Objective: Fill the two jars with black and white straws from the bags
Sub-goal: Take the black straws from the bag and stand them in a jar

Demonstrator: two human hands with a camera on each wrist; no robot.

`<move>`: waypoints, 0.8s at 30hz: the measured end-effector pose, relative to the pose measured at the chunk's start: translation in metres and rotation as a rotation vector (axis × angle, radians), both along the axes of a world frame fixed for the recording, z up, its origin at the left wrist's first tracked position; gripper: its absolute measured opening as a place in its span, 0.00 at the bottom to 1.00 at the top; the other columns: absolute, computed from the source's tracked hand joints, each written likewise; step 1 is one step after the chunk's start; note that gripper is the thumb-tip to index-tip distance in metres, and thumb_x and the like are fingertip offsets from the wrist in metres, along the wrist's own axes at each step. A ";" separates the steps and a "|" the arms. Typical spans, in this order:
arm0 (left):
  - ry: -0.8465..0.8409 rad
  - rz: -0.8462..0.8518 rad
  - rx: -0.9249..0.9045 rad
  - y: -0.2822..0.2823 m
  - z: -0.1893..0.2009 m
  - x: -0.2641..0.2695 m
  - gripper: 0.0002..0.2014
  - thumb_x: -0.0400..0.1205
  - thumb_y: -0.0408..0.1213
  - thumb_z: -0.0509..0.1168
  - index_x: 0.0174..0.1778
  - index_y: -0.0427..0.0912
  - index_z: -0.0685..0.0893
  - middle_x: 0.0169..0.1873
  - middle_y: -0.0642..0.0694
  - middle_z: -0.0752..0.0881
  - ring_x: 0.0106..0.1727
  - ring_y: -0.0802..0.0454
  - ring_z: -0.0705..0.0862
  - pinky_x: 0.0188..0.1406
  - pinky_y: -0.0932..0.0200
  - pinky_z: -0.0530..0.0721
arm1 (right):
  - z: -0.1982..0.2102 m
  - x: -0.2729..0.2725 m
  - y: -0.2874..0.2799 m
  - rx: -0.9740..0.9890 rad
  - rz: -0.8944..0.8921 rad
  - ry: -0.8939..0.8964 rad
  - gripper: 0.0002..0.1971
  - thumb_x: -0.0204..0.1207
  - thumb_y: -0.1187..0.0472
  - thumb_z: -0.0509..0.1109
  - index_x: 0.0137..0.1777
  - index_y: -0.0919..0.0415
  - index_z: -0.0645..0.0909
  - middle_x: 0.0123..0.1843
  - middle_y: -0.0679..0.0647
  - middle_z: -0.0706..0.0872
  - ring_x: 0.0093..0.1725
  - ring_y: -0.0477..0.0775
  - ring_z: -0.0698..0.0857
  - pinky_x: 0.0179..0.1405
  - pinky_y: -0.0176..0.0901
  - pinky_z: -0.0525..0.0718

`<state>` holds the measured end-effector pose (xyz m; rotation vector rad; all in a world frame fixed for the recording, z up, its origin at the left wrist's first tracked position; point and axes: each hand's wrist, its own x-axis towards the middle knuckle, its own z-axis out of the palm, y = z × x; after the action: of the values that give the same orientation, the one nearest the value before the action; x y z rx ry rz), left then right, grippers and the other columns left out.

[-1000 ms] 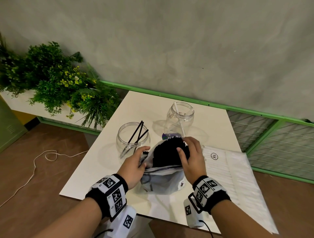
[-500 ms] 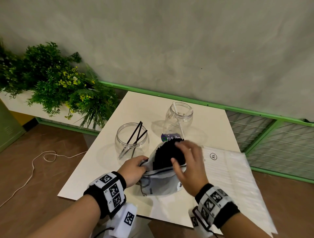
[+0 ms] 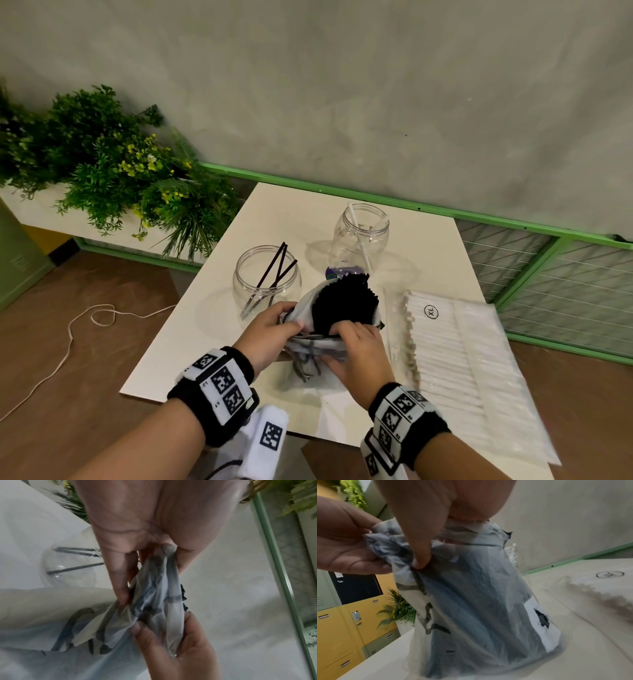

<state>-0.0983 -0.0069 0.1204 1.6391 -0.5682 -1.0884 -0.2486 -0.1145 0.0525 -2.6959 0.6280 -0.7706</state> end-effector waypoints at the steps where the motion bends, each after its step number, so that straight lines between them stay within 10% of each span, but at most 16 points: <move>1: 0.036 0.011 -0.002 0.002 0.000 -0.001 0.11 0.82 0.28 0.61 0.56 0.47 0.81 0.46 0.43 0.87 0.42 0.46 0.88 0.49 0.47 0.87 | -0.002 0.000 0.002 -0.003 0.001 -0.007 0.21 0.61 0.54 0.81 0.47 0.48 0.71 0.39 0.43 0.82 0.40 0.47 0.80 0.48 0.38 0.68; 6: 0.156 0.057 -0.047 0.004 -0.002 -0.004 0.17 0.81 0.24 0.61 0.63 0.43 0.78 0.54 0.38 0.85 0.48 0.46 0.86 0.48 0.49 0.87 | -0.013 0.003 0.007 0.001 0.028 0.023 0.22 0.59 0.66 0.79 0.43 0.50 0.69 0.38 0.45 0.79 0.37 0.49 0.79 0.48 0.37 0.67; 12: 0.138 0.052 -0.077 0.000 -0.008 -0.003 0.28 0.75 0.14 0.54 0.65 0.47 0.77 0.53 0.36 0.86 0.49 0.45 0.85 0.46 0.51 0.83 | -0.013 -0.009 0.013 -0.029 0.168 0.039 0.10 0.75 0.53 0.66 0.52 0.54 0.83 0.47 0.47 0.83 0.49 0.49 0.80 0.67 0.42 0.70; 17: 0.027 0.030 -0.081 -0.001 -0.015 -0.004 0.29 0.76 0.15 0.56 0.66 0.49 0.74 0.54 0.40 0.87 0.55 0.47 0.86 0.51 0.51 0.85 | 0.006 -0.015 0.010 0.252 0.116 -0.056 0.13 0.83 0.54 0.57 0.52 0.57 0.82 0.49 0.48 0.79 0.49 0.47 0.76 0.52 0.34 0.72; 24: -0.049 -0.078 -0.067 -0.001 -0.011 -0.003 0.35 0.77 0.15 0.53 0.71 0.58 0.66 0.55 0.47 0.84 0.56 0.51 0.84 0.62 0.47 0.82 | 0.007 -0.004 -0.005 0.270 0.027 0.064 0.23 0.71 0.60 0.77 0.65 0.60 0.78 0.60 0.53 0.81 0.59 0.51 0.78 0.60 0.30 0.72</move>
<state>-0.1016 -0.0080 0.1092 1.6003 -0.6986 -1.0761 -0.2528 -0.1199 0.0592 -2.4832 0.6574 -0.5503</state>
